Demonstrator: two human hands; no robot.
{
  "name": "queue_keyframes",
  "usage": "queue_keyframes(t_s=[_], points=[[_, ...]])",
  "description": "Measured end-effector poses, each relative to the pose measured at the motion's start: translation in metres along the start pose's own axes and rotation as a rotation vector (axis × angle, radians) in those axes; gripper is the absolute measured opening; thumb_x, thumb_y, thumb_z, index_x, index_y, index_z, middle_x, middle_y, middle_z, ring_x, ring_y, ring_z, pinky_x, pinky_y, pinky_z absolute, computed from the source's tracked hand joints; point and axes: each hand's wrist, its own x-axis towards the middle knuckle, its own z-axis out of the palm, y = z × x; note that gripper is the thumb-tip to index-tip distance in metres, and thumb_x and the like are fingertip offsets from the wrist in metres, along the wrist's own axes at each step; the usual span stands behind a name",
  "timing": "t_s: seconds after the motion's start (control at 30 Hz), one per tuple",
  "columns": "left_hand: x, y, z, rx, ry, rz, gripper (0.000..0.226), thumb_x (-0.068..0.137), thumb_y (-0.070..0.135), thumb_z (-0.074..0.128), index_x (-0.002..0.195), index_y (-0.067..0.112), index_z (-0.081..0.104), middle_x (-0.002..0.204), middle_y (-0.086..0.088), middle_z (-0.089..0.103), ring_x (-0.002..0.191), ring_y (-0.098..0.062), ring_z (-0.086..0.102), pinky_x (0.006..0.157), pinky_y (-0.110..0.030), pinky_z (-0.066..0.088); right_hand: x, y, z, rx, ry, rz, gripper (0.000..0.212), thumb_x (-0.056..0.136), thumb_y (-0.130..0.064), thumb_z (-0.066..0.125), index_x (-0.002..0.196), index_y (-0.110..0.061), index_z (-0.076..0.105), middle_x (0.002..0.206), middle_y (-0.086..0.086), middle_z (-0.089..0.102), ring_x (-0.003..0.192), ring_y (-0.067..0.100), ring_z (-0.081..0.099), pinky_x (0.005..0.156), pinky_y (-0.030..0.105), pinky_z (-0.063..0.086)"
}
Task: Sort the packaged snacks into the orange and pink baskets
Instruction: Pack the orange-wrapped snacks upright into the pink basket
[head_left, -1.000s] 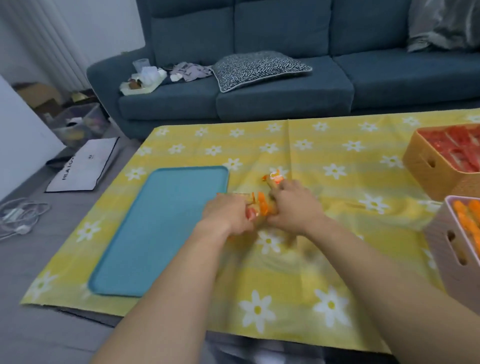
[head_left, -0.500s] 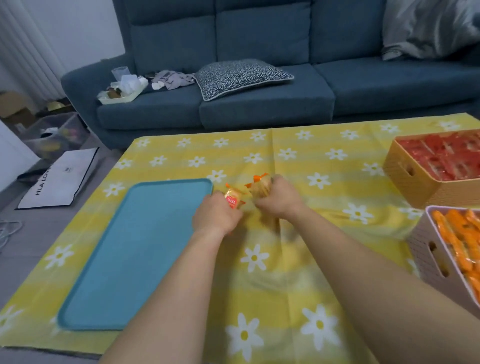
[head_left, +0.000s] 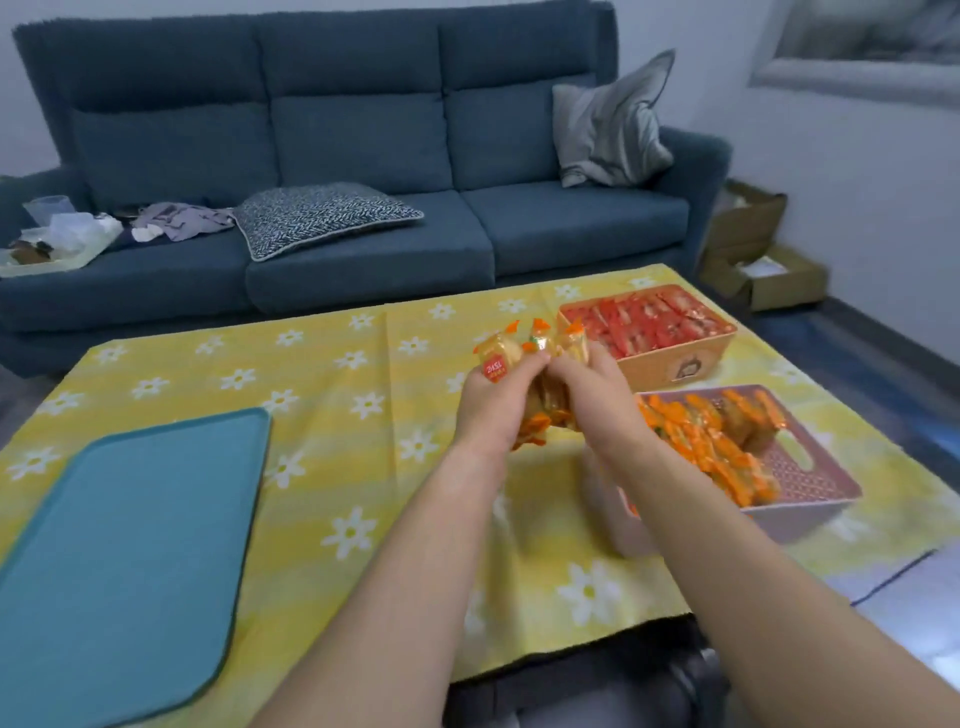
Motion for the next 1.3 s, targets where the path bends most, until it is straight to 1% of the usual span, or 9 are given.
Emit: queue_keyframes(t_s=[0.13,0.3,0.47,0.57,0.7,0.83,1.0,1.17,1.3], points=[[-0.01,-0.011,0.071,-0.019,-0.119,0.012,0.049,0.073,0.042,0.083,0.114,0.016,0.071,0.095,0.0,0.078,0.082,-0.018,0.075,0.073,-0.035,0.061,-0.017,-0.008,-0.073,-0.031,0.114,-0.045,0.013,0.092,-0.023,0.064,0.104,-0.028,0.063,0.109,0.001,0.071,0.102,0.018,0.069,0.09,0.039,0.057],[-0.013,-0.028,0.143,0.175,-0.185,0.069,0.079,0.071,0.055,0.081,0.135,0.022,0.05,0.118,0.004,0.07,0.106,-0.016,0.067,0.101,-0.04,0.052,-0.001,0.004,-0.146,-0.128,0.214,0.025,0.039,0.083,-0.037,0.064,0.12,-0.023,0.067,0.116,0.0,0.072,0.105,0.019,0.069,0.095,0.047,0.056],[0.007,-0.036,0.141,0.549,-0.118,0.093,0.052,0.072,0.066,0.072,0.101,0.025,0.06,0.098,0.005,0.071,0.101,-0.022,0.068,0.093,-0.035,0.052,0.017,0.018,-0.161,-0.706,-0.1,0.069,0.04,0.098,-0.044,0.036,0.102,-0.017,0.065,0.115,0.009,0.065,0.106,0.027,0.059,0.09,0.042,0.047],[0.019,-0.035,0.127,0.651,-0.163,0.04,0.055,0.071,0.073,0.067,0.079,0.019,0.071,0.079,0.002,0.075,0.077,-0.016,0.071,0.068,-0.029,0.054,0.024,0.023,-0.169,-0.903,-0.012,0.054,0.048,0.078,-0.048,0.035,0.089,-0.013,0.066,0.103,0.012,0.067,0.1,0.033,0.061,0.086,0.046,0.049],[0.024,-0.033,0.116,0.72,-0.077,0.134,0.066,0.076,0.078,0.05,0.096,0.022,0.076,0.092,0.007,0.076,0.091,-0.017,0.07,0.085,-0.038,0.054,0.022,0.022,-0.183,-0.724,0.138,0.012,0.028,0.092,-0.024,0.045,0.099,-0.02,0.071,0.079,-0.001,0.065,0.074,0.018,0.062,0.062,0.032,0.045],[0.022,-0.033,0.11,0.769,-0.007,0.205,0.075,0.067,0.082,0.042,0.113,0.029,0.069,0.112,0.009,0.07,0.104,-0.017,0.064,0.094,-0.044,0.053,0.02,0.02,-0.184,-0.726,0.175,-0.053,0.019,0.094,-0.031,0.056,0.103,-0.02,0.069,0.088,-0.005,0.069,0.081,0.015,0.065,0.07,0.033,0.052],[0.021,-0.039,0.108,0.788,-0.114,0.275,0.049,0.087,0.06,0.061,0.123,0.026,0.063,0.122,0.008,0.063,0.104,-0.012,0.061,0.084,-0.031,0.047,0.017,0.021,-0.181,-0.982,-0.053,0.074,0.065,0.075,-0.055,0.077,0.131,-0.028,0.059,0.1,-0.007,0.068,0.089,0.014,0.065,0.078,0.038,0.057],[0.011,-0.038,0.115,0.85,-0.067,0.464,0.051,0.09,0.058,0.055,0.131,0.027,0.058,0.126,0.011,0.053,0.122,-0.017,0.05,0.102,-0.043,0.047,0.012,-0.005,-0.204,-0.555,0.134,0.036,0.046,0.091,-0.034,0.072,0.132,-0.035,0.05,0.1,-0.006,0.062,0.081,0.017,0.072,0.068,0.035,0.063],[-0.005,-0.033,0.131,0.96,-0.098,0.72,0.03,0.096,0.042,0.055,0.122,0.029,0.064,0.12,0.015,0.05,0.122,-0.012,0.042,0.097,-0.026,0.034,0.009,-0.007,-0.232,-0.522,0.274,0.029,0.039,0.088,-0.037,0.076,0.122,-0.036,0.058,0.1,-0.012,0.057,0.089,0.014,0.064,0.074,0.037,0.06]])
